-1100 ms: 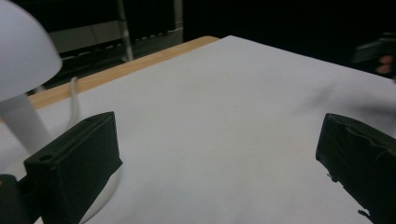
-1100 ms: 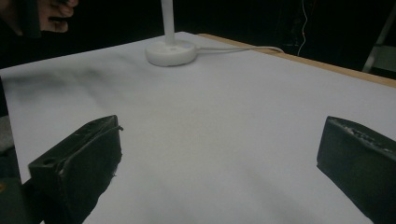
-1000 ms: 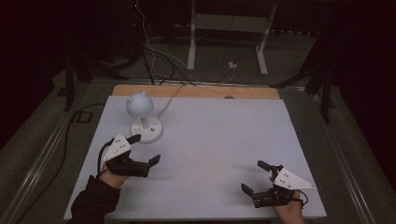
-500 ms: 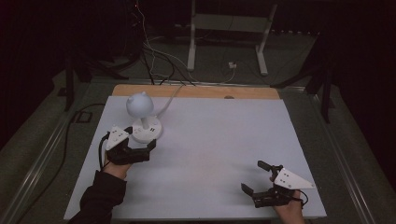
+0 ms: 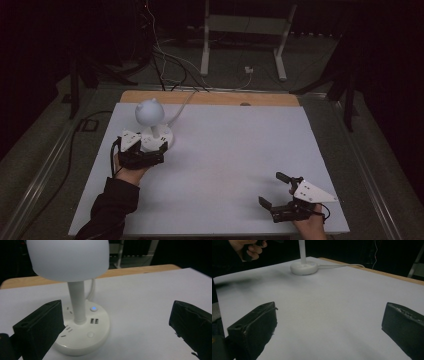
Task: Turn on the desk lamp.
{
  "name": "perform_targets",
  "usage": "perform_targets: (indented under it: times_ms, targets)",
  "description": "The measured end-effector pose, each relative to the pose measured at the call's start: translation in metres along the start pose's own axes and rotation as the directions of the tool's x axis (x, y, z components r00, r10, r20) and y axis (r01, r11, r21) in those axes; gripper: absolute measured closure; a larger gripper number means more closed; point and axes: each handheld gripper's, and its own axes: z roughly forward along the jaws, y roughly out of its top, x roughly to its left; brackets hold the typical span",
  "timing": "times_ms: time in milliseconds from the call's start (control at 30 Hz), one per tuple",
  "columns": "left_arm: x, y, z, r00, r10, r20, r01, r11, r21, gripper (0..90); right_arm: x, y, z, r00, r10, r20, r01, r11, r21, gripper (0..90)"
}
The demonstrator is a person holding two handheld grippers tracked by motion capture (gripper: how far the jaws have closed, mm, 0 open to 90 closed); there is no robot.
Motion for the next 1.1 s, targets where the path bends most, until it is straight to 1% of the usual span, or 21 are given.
perform_targets:
  times_ms: [133,167,200,233,300,333,367,433,467,500,567,633,700,833,933,1067,1100]
  targets:
    - [-0.001,0.000,0.004,0.9999,-0.011,-0.013,0.011,0.9998,0.019,2.8,0.000,0.000,0.000,1.0000,-0.001,-0.002,0.001,1.000,0.001,0.0]
    - [-0.001,-0.001,0.006,0.9995,-0.011,-0.029,0.011,0.9998,0.015,3.2,0.000,0.000,0.000,1.0000,0.000,-0.001,0.000,1.000,0.000,0.0]
    - [-0.002,-0.001,0.007,0.9995,-0.010,-0.030,0.011,0.9997,0.020,4.4,0.000,0.000,0.000,1.0000,0.002,-0.001,-0.002,1.000,-0.001,0.0]
    - [-0.003,-0.001,0.008,0.9990,-0.008,-0.045,0.008,0.9998,0.017,4.4,0.000,0.000,0.000,1.0000,0.004,-0.002,-0.004,1.000,-0.002,0.0]
    - [-0.003,-0.001,0.010,0.9985,-0.006,-0.054,0.007,0.9997,0.022,5.8,0.000,0.000,0.000,1.0000,0.001,-0.002,-0.001,1.000,-0.002,0.0]
    - [-0.004,-0.002,0.011,0.9975,-0.003,-0.071,0.005,0.9997,0.024,5.8,0.000,0.000,0.000,1.0000,0.000,-0.003,0.000,1.000,-0.003,0.0]
    - [-0.004,-0.002,0.012,0.9967,-0.011,-0.080,0.012,0.9997,0.023,5.9,0.000,0.000,0.000,1.0000,0.001,-0.003,-0.001,1.000,-0.005,0.0]
    - [-0.003,-0.003,0.013,0.9968,-0.016,-0.079,0.019,0.9995,0.027,7.1,0.000,0.000,0.000,1.0000,0.002,-0.004,-0.002,1.000,-0.006,0.0]
    - [-0.003,-0.004,0.015,0.9948,-0.019,-0.100,0.022,0.9994,0.026,7.1,0.000,0.000,0.000,1.0000,0.000,-0.004,0.000,1.000,-0.004,0.0]
    - [-0.003,-0.004,0.015,0.9948,-0.019,-0.100,0.022,0.9994,0.026,8.3,0.001,0.000,0.000,1.0000,-0.003,-0.004,0.003,1.000,-0.003,0.0]
    - [-0.001,-0.004,0.017,0.9930,-0.022,-0.116,0.025,0.9994,0.023,9.7,0.001,0.001,0.000,1.0000,0.000,-0.005,0.000,1.000,-0.005,0.0]
    - [-0.001,-0.005,0.019,0.9925,-0.019,-0.120,0.023,0.9993,0.028,15.2,0.001,0.000,0.000,1.0000,0.000,-0.007,0.000,1.000,-0.005,0.0]
    - [0.000,-0.006,0.022,0.9924,-0.017,-0.122,0.021,0.9991,0.035,17.0,0.001,0.000,0.000,1.0000,-0.002,-0.007,0.002,1.000,-0.004,0.0]
    - [0.000,-0.008,0.028,0.9914,-0.008,-0.131,0.016,0.9981,0.060,25.8,0.001,0.000,0.000,1.0000,0.000,-0.006,0.000,1.000,-0.004,0.0]
    - [0.001,-0.010,0.031,0.9904,-0.005,-0.138,0.015,0.9976,0.068,32.3,0.000,0.001,-0.001,1.0000,-0.002,-0.005,0.002,1.000,-0.005,0.0]
    - [0.001,-0.012,0.033,0.9903,0.006,-0.139,0.005,0.9971,0.076,39.1,0.000,0.000,-0.001,1.0000,-0.001,-0.005,0.001,1.000,-0.003,0.0]
    - [0.001,-0.012,0.033,0.9904,0.010,-0.138,0.001,0.9968,0.080,39.1,0.000,0.000,-0.001,1.0000,-0.003,-0.006,0.003,1.000,-0.003,0.0]
